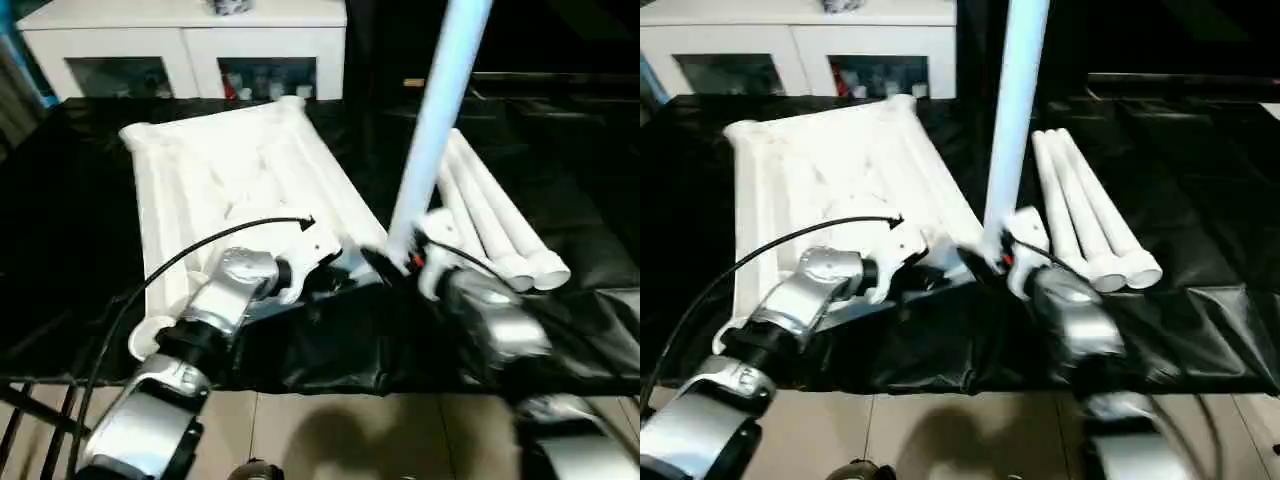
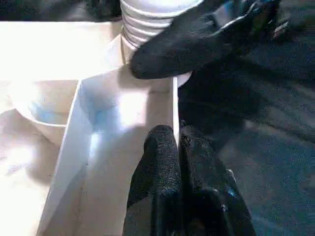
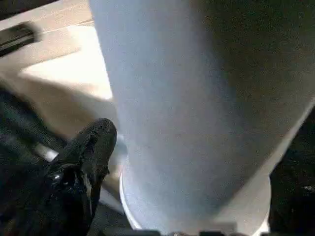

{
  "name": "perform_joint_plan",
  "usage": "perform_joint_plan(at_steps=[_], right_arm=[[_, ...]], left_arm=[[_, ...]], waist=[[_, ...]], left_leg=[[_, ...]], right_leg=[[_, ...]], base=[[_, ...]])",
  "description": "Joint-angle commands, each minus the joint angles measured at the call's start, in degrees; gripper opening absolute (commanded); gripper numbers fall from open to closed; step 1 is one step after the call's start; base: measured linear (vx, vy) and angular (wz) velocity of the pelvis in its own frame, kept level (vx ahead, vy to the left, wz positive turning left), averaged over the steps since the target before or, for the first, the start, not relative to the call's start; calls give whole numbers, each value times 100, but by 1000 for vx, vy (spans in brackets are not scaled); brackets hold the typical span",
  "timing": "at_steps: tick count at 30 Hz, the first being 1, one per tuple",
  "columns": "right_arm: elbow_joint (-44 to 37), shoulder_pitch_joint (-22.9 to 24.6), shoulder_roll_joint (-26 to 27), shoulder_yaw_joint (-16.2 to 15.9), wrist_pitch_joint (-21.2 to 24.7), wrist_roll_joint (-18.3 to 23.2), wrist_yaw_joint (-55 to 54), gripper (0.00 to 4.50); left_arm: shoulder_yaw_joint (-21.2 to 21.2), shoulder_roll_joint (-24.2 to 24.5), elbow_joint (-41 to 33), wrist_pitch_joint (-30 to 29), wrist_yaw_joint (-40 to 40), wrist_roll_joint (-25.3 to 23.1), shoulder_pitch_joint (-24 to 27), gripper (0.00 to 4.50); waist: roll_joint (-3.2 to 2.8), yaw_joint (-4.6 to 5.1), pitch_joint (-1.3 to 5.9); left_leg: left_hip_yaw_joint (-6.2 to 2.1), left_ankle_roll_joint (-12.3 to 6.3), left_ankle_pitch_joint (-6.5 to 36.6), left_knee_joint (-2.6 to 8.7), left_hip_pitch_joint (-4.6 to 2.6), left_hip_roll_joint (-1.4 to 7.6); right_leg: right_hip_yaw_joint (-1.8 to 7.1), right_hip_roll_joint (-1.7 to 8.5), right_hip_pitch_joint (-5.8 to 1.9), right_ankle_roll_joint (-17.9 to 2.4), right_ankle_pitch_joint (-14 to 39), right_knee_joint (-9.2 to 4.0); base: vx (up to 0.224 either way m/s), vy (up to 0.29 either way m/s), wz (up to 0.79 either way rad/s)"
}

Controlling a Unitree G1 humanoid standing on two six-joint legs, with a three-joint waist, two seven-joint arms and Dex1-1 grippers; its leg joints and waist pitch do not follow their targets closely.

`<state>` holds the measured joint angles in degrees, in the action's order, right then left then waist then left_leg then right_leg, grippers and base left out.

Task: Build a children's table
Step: Rotate leg to tighten

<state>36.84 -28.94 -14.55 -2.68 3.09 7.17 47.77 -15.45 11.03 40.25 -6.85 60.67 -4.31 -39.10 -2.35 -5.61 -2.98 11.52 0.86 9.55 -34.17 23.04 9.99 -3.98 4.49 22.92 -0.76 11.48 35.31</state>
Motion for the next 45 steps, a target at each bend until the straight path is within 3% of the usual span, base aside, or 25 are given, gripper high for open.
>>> perform_joint_plan(at_steps=[1,7,10,20,24,27,29,32,33,35,40,41,45], right_arm=[[-269,89,-27,-523,180,90,841,396],[-501,183,-506,-832,243,38,1840,396],[-575,180,-620,-927,295,14,2117,373],[-651,122,-637,-1011,486,40,2425,292],[-688,154,-623,-1013,505,48,2412,286],[-692,196,-426,-805,628,160,2036,281],[-359,44,-47,-455,628,78,959,279],[170,-183,370,-175,560,-132,-411,278],[276,-224,460,-140,555,-179,-683,278],[457,-288,670,-73,545,-257,-1253,277],[788,-426,1118,144,420,-418,-2361,277],[829,-442,1168,177,300,-438,-2436,333],[880,-492,1189,219,178,-405,-2432,354]], left_arm=[[-221,-111,-217,310,489,208,-91,0],[-359,122,-112,494,1059,137,-177,0],[-408,201,-40,592,1316,133,-238,0],[-422,308,253,803,1612,66,-362,0],[-395,289,290,799,1601,88,-369,0],[-306,199,368,682,1389,121,-371,0],[-77,-87,572,380,652,122,-483,0],[49,-400,694,151,-148,37,-573,0],[66,-476,705,99,-338,9,-585,0],[93,-634,663,0,-719,-49,-581,0],[137,-952,422,-182,-1258,-111,-473,0],[125,-985,374,-172,-1289,-107,-441,0],[96,-981,304,-113,-1223,-94,-392,0]], waist=[[69,-28,419],[45,-83,415],[55,-93,417],[45,-113,430],[40,-117,430],[35,-113,424],[34,-81,396],[37,-13,363],[44,42,360],[52,102,357],[58,133,364],[58,127,371],[42,127,394]], left_leg=[[-164,-636,847,323,-149,368],[-177,-506,970,340,-174,398],[-179,-469,992,344,-180,400],[-184,-458,970,338,-176,398],[-185,-457,967,336,-175,397],[-186,-447,962,343,-174,398],[-181,-336,1176,356,-181,387],[-225,17,1638,405,-223,372],[-237,95,1626,424,-206,372],[-240,82,1648,433,-178,354],[-212,-52,1499,410,-198,327],[-208,-74,1475,403,-203,329],[-201,-207,1242,404,-189,340]], right_leg=[[259,464,-298,-1460,290,-379],[270,475,-270,-1461,516,-389],[270,475,-272,-1496,492,-379],[264,488,-282,-1552,366,-366],[263,492,-283,-1552,386,-368],[264,485,-276,-1551,377,-364],[272,493,-248,-1535,707,-400],[280,523,-230,-1351,1649,-488],[283,518,-241,-1310,1655,-487],[275,504,-265,-1239,1633,-502],[296,502,-248,-1238,1490,-524],[294,502,-251,-1210,1486,-528],[290,467,-271,-1298,905,-475]], base=[[0,0,0],[0,0,0],[0,0,0],[0,0,0],[0,0,0],[0,0,0],[0,0,0],[0,0,0],[0,0,0],[0,0,0],[0,0,0],[0,0,0],[0,0,0]])
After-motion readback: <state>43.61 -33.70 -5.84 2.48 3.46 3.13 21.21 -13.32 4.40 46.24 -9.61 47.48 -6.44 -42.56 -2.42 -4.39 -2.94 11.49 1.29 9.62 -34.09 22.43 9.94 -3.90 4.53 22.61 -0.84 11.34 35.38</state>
